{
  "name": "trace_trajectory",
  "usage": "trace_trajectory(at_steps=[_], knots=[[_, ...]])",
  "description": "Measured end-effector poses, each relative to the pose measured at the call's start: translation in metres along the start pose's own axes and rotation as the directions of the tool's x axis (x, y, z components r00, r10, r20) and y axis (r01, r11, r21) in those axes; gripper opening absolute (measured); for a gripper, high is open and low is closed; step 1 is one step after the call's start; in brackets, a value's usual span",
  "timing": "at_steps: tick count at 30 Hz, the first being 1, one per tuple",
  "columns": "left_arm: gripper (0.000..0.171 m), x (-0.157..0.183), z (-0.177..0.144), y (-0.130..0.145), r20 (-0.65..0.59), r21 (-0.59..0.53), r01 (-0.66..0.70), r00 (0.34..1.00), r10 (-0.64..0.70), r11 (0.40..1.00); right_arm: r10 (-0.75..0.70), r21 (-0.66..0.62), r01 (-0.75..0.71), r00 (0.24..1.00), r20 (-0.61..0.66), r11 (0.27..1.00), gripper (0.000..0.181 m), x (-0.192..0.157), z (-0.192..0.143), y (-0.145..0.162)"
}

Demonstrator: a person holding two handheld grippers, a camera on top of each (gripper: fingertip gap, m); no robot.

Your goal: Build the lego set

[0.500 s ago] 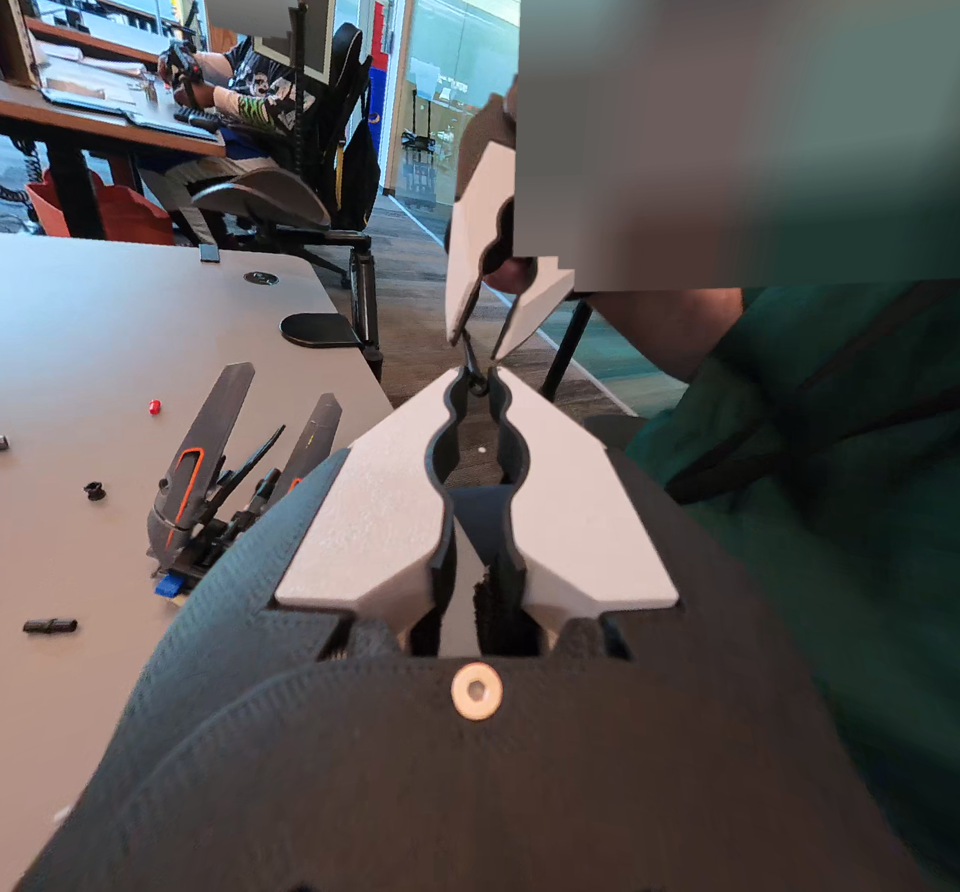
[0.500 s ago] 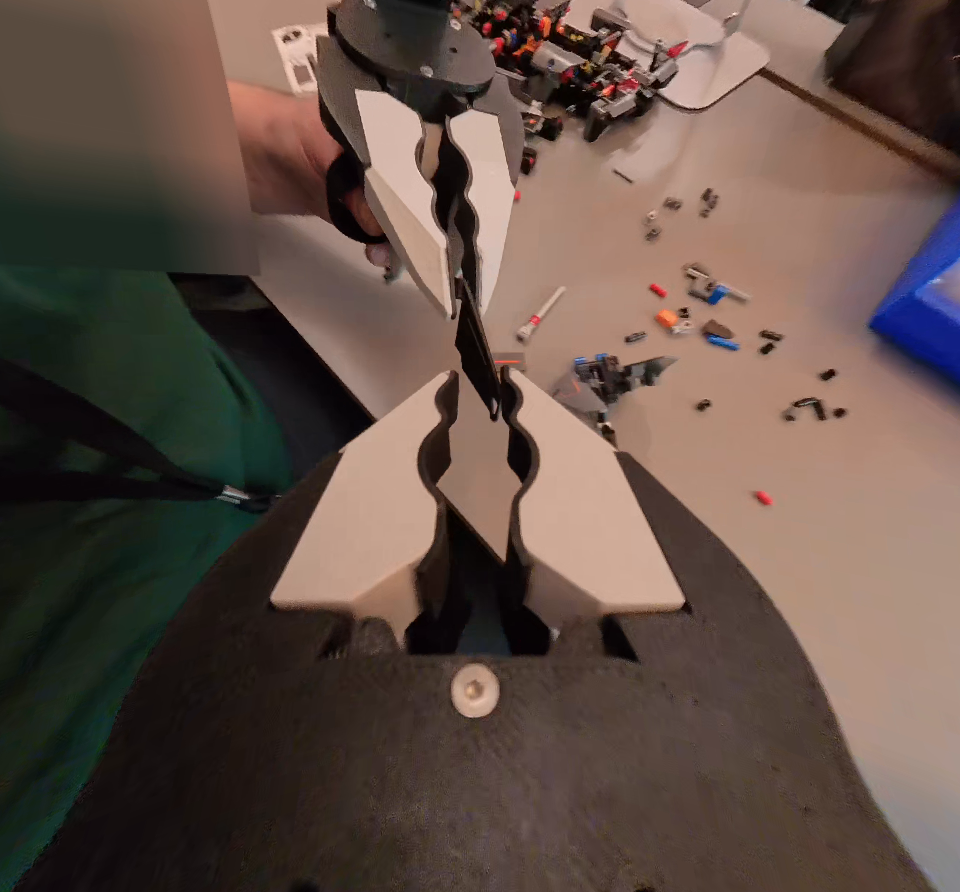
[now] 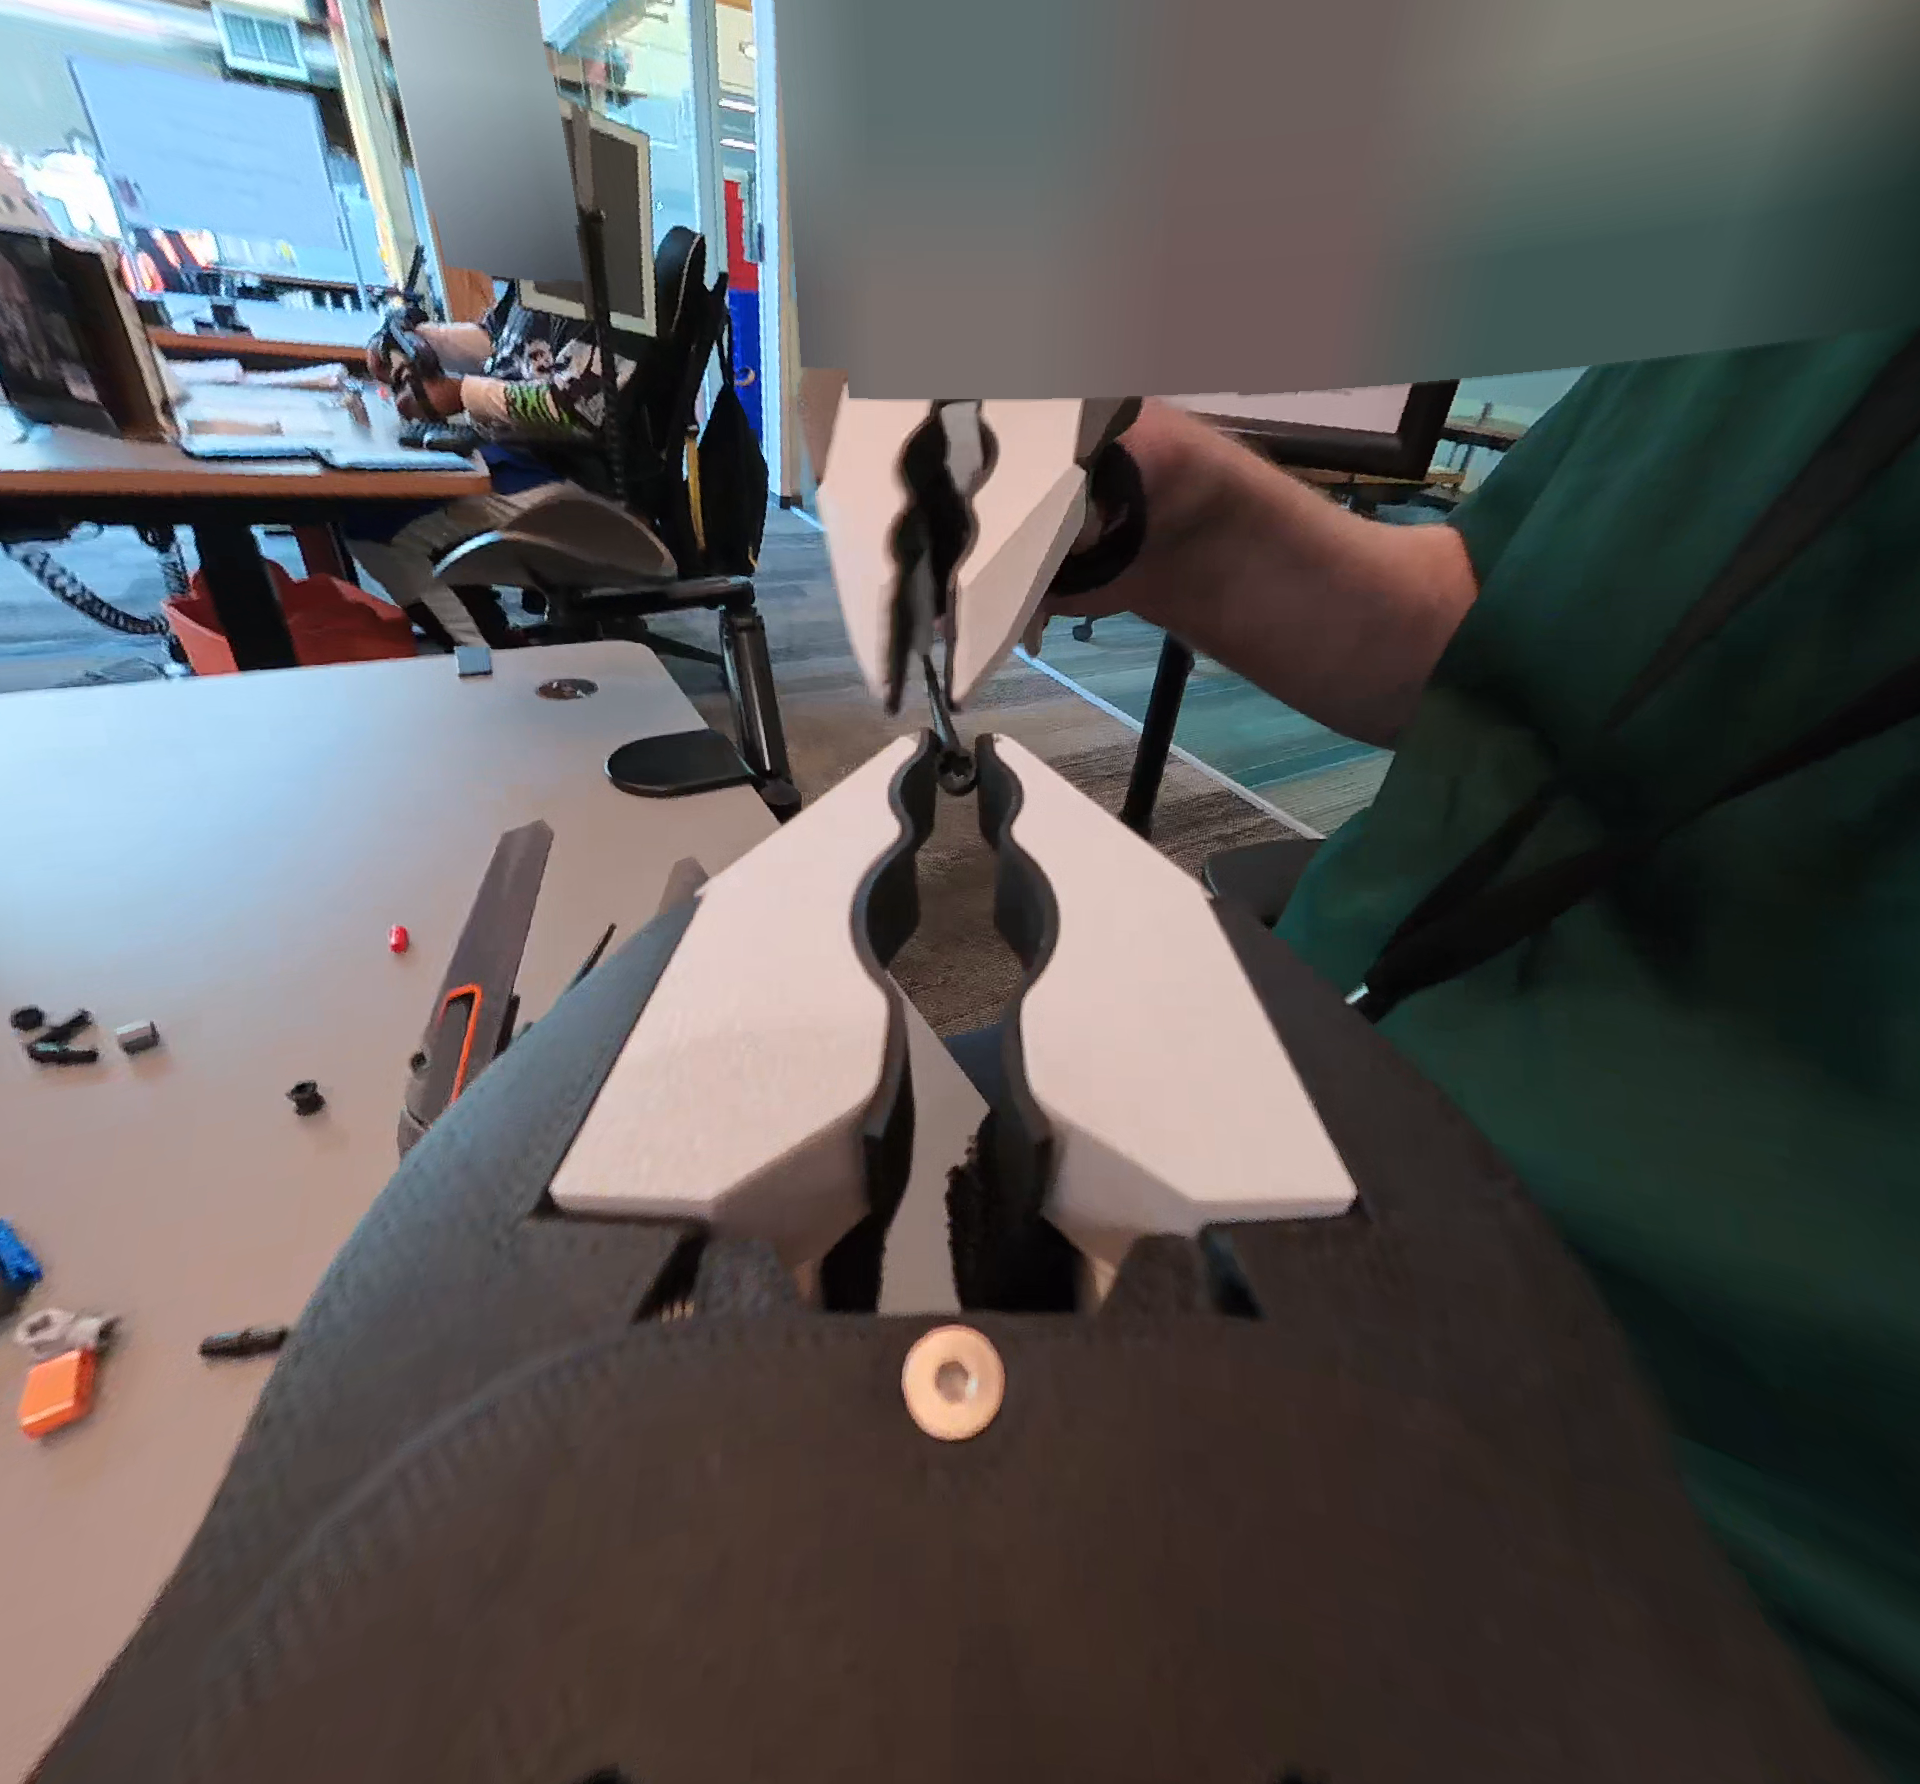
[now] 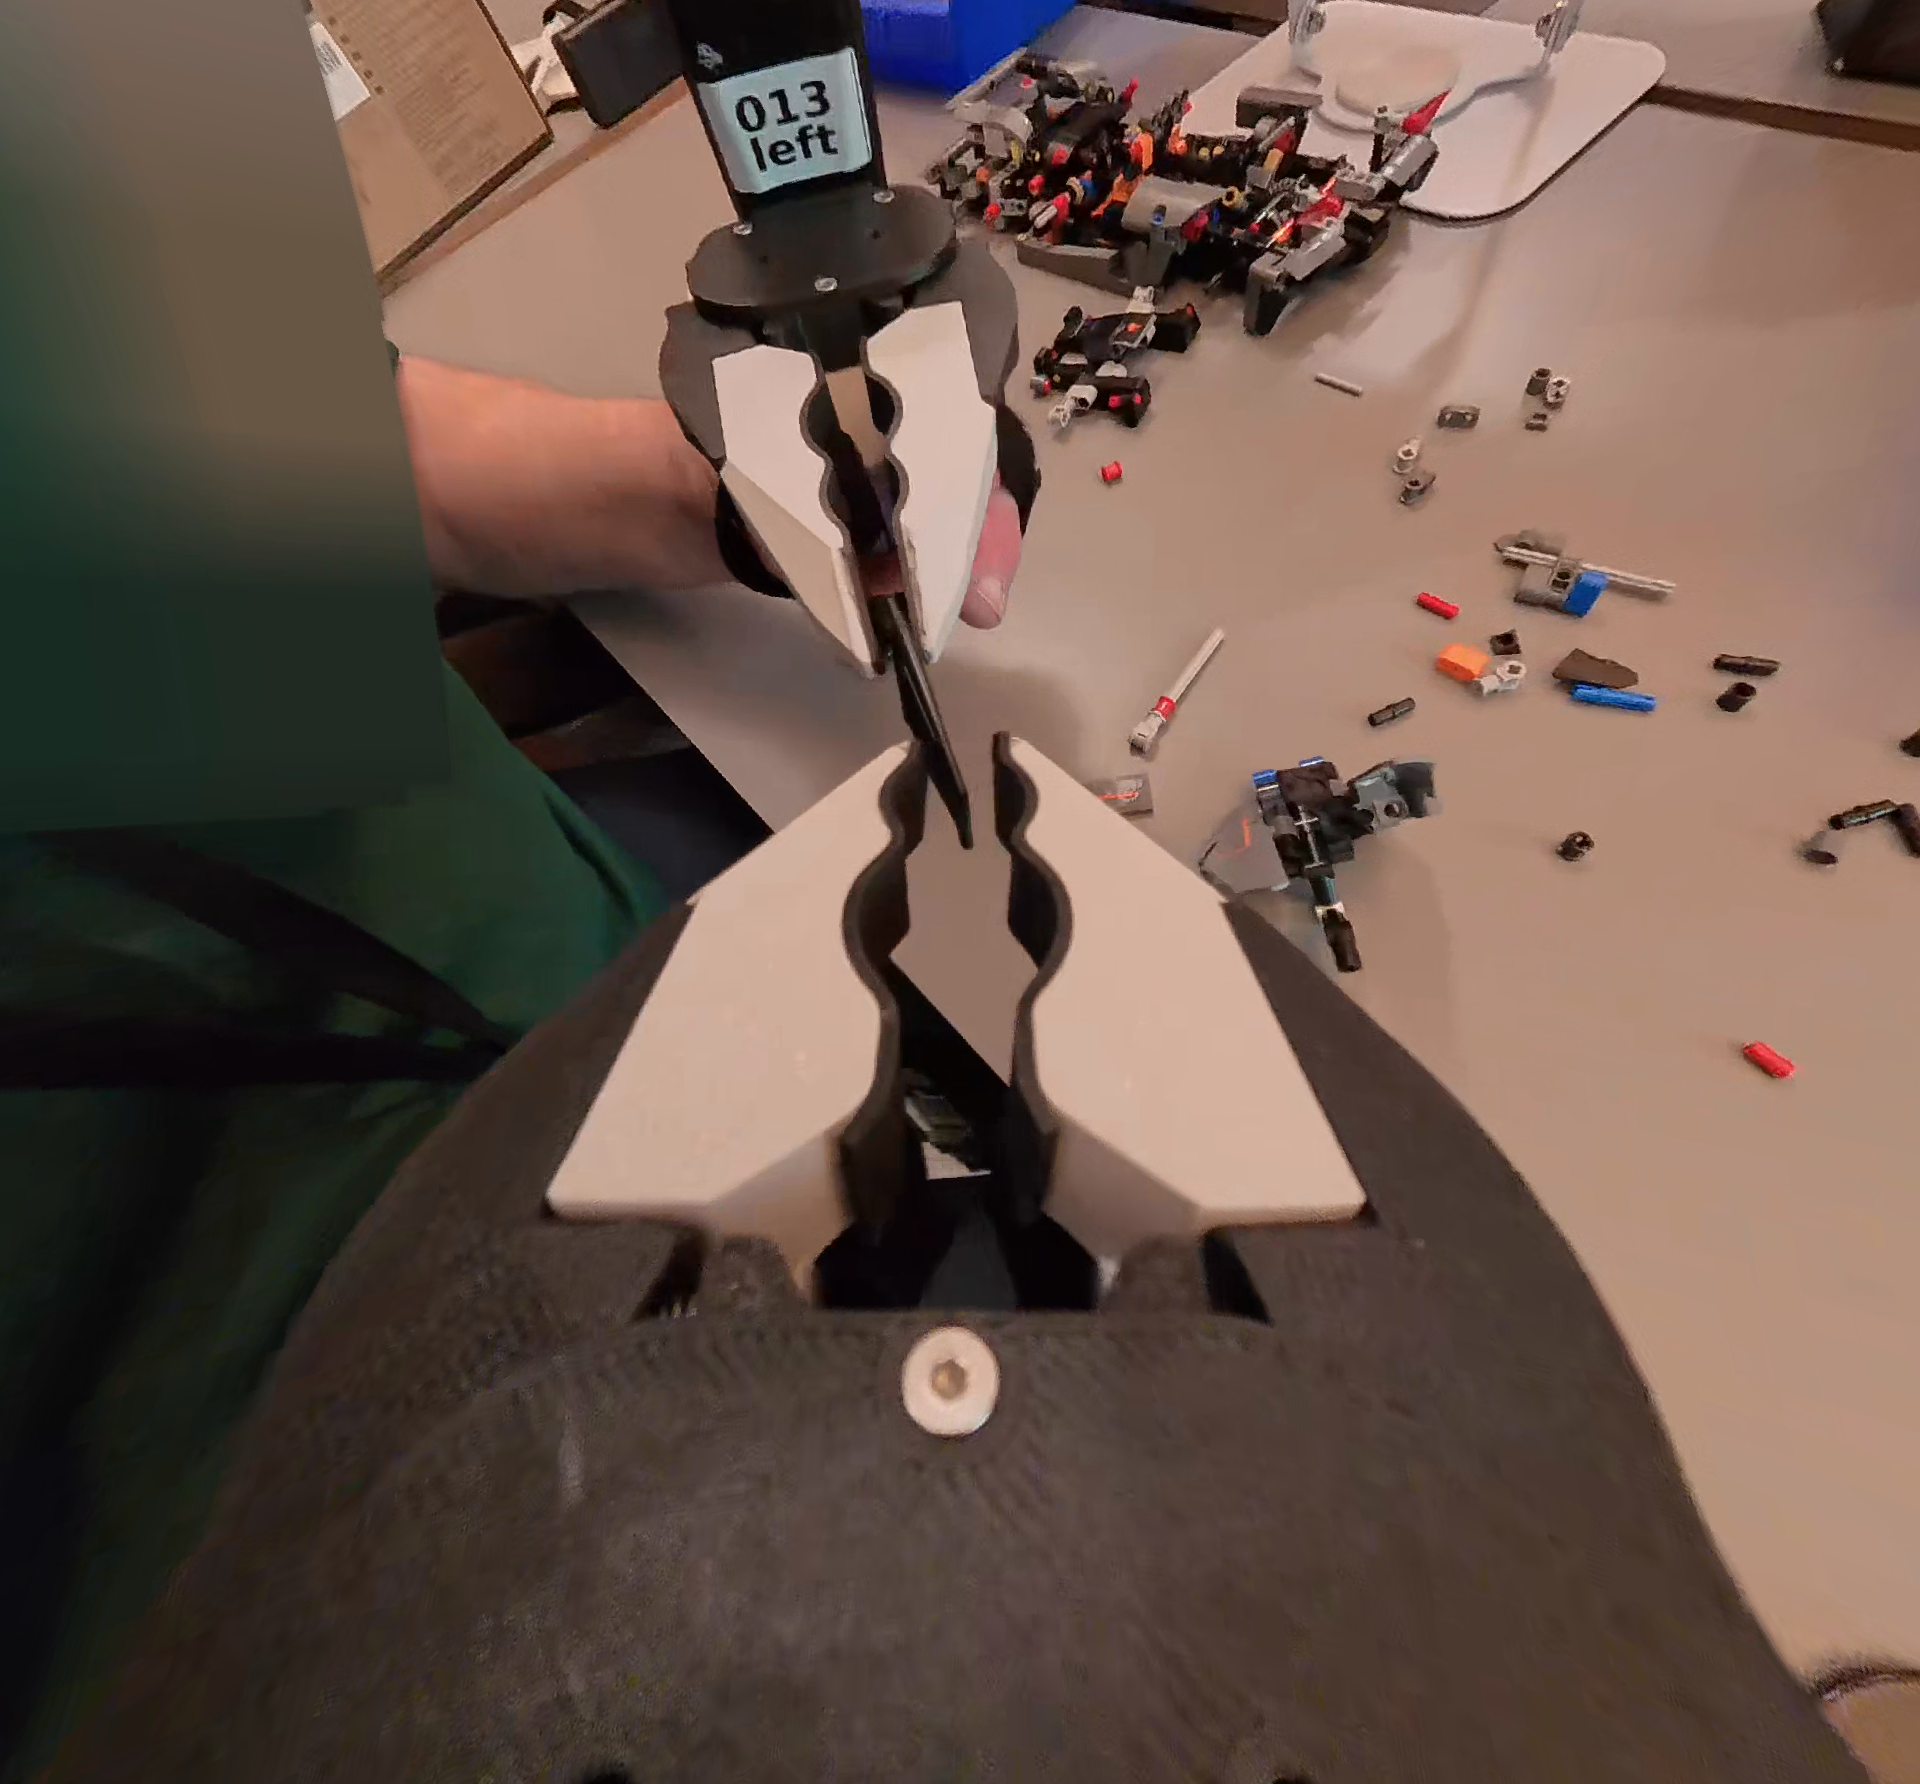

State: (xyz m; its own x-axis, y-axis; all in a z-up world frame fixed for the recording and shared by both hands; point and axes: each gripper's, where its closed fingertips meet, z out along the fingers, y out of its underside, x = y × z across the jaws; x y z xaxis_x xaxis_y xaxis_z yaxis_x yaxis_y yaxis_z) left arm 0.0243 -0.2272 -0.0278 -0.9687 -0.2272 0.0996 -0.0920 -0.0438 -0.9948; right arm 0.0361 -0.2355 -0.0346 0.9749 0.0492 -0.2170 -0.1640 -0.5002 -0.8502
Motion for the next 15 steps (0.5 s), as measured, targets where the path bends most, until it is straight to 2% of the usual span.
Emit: trace_trajectory(at_steps=[2,4,9,11,15], knots=[[0.005,0.0,-0.001,-0.001,0.005,0.004,-0.017,1.0,0.017,1.0,0.021,-0.002,-0.021,0.999,0.039,1.0,0.013,-0.004,0.002,-0.001],[0.005,0.001,-0.002,-0.002,-0.002,0.005,-0.028,1.0,0.028,1.0,0.022,-0.004,-0.022,0.999,0.043,1.0,0.005,-0.004,0.004,-0.001],[0.006,-0.003,-0.005,-0.002,0.013,0.004,-0.035,0.999,0.035,0.999,0.043,0.001,-0.044,0.995,0.087,0.999,0.0,-0.008,0.004,-0.008],[0.007,-0.011,-0.008,0.001,0.05,-0.02,-0.014,0.999,0.015,1.0,0.047,-0.035,-0.046,0.997,0.053,0.998,0.0,-0.001,0.005,-0.007],[0.026,-0.038,-0.02,0.02,0.189,-0.117,0.046,0.982,-0.023,0.992,0.003,-0.139,-0.01,0.999,-0.05,0.99,0.0,0.019,0.004,-0.009]])
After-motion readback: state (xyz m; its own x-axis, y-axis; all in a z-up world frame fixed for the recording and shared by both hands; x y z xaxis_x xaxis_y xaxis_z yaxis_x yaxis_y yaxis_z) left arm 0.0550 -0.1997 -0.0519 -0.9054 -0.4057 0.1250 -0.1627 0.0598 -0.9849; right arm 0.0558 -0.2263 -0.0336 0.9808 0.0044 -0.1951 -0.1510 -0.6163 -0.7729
